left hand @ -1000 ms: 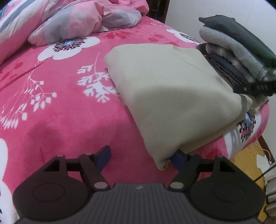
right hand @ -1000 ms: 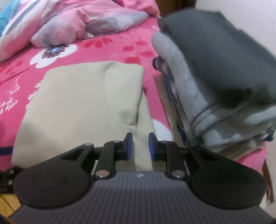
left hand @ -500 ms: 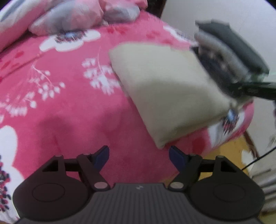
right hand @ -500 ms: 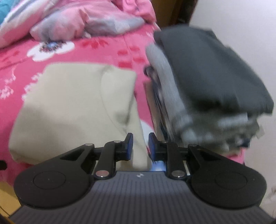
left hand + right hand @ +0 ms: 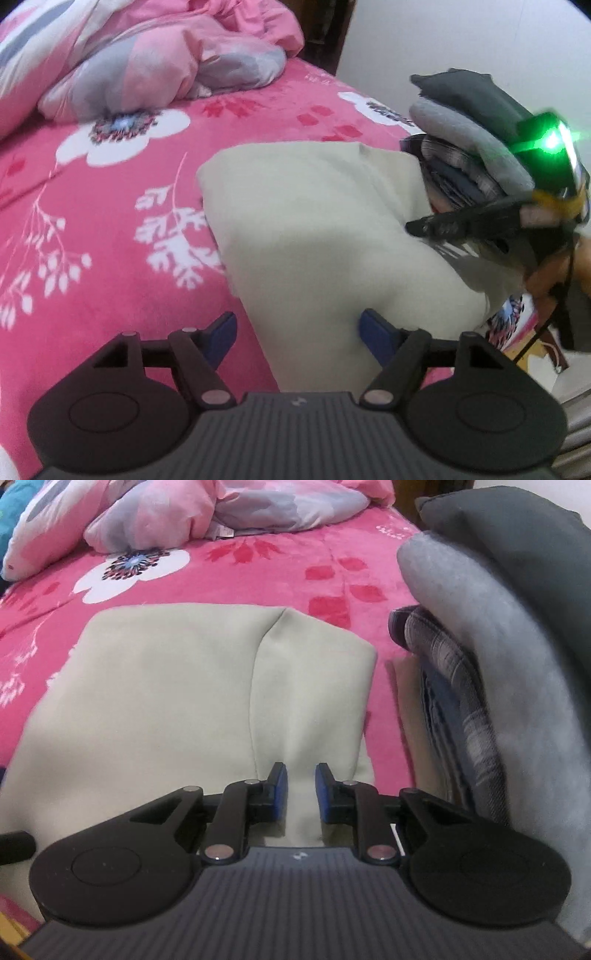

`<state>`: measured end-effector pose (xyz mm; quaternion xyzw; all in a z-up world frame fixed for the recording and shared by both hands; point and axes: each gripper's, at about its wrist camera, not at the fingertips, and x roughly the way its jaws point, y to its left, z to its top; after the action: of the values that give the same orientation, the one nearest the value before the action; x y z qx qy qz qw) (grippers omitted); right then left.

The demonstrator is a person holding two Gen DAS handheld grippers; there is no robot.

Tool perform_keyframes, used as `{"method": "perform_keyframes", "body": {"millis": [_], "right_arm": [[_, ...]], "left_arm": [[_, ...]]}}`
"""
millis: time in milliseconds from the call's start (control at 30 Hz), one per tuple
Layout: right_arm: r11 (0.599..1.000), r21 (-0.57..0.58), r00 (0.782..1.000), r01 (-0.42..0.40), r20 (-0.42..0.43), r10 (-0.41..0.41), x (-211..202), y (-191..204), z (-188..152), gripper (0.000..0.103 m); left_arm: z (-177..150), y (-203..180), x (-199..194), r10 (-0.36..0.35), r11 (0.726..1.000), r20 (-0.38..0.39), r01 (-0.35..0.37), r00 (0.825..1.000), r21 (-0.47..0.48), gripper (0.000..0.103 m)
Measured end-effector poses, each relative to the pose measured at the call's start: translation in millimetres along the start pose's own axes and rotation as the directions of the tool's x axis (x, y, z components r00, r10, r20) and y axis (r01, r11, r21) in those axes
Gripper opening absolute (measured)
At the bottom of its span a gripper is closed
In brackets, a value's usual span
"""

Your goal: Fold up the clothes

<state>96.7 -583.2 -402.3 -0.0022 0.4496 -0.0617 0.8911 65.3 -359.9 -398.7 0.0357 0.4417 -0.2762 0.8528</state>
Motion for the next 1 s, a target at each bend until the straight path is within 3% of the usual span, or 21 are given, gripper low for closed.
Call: {"method": "perform_keyframes", "body": {"millis": [200, 300, 433, 467, 567, 700, 733, 833, 933, 1000], "right_arm": [[1.0, 0.002, 1.0, 0.002, 0.019, -0.002, 23.9, -7.6, 36.3, 0.015], [0.999, -0.033, 0.999, 0.04, -0.022, -0.041, 65.0, -20.8, 42.4, 0.014], [0.995, -0.08, 0.998, 0.06, 0.016, -0.059, 43.5, -11.6, 64.5, 0.015], [0.995, -0.09, 0.998, 0.035, 0.048, -0.031, 30.5, -6.3, 70.2, 0.015], [0.975, -0.126, 0.976, -0.181, 0.102, 0.194, 2.1, 16.0, 83.8, 0.015], [0.858, -0.206, 0.879, -0.471, -0.026, 0.476, 38.9, 61.9, 96.3, 0.013], [0.851, -0.223, 0.878, -0.475, -0.057, 0.475, 53.8, 71.6, 94.3, 0.013], [0.886, -0.22, 0.912, -0.408, -0.066, 0.404, 80.7, 76.9, 93.3, 0.013], [0.915, -0.182, 0.932, -0.361, -0.05, 0.358, 70.7, 63.1, 102.9, 0.013], [0.913, -0.163, 0.925, -0.373, 0.006, 0.379, 42.2, 51.0, 102.8, 0.013]], "left_arm": [[-7.0, 5.1, 0.5, -0.008, 0.999, -0.002, 0.008, 1.0, -0.041, 0.079], [-7.4, 6.9, 2.1, -0.013, 0.999, 0.001, 0.013, 1.0, -0.045, 0.08], [-7.3, 8.8, 1.0, -0.013, 0.998, -0.008, 0.012, 1.0, -0.061, 0.08], [-8.2, 9.5, 0.7, -0.015, 0.998, -0.007, 0.014, 1.0, -0.066, 0.08], [-9.8, 9.8, 0.2, -0.015, 0.997, -0.002, 0.015, 1.0, -0.075, 0.08], [-10.9, 7.8, -0.3, 0.002, 0.998, 0.008, -0.001, 1.0, -0.067, 0.08], [-11.2, 7.3, -0.6, 0.009, 0.998, 0.012, -0.009, 1.0, -0.064, 0.08], [-9.9, 8.1, -0.3, 0.001, 0.998, 0.007, 0.0, 1.0, -0.06, 0.081], [-10.2, 6.8, -1.0, 0.007, 0.998, 0.007, -0.006, 1.0, -0.056, 0.081], [-10.9, 7.0, -0.5, 0.007, 0.998, 0.008, -0.006, 1.0, -0.062, 0.081]]}}
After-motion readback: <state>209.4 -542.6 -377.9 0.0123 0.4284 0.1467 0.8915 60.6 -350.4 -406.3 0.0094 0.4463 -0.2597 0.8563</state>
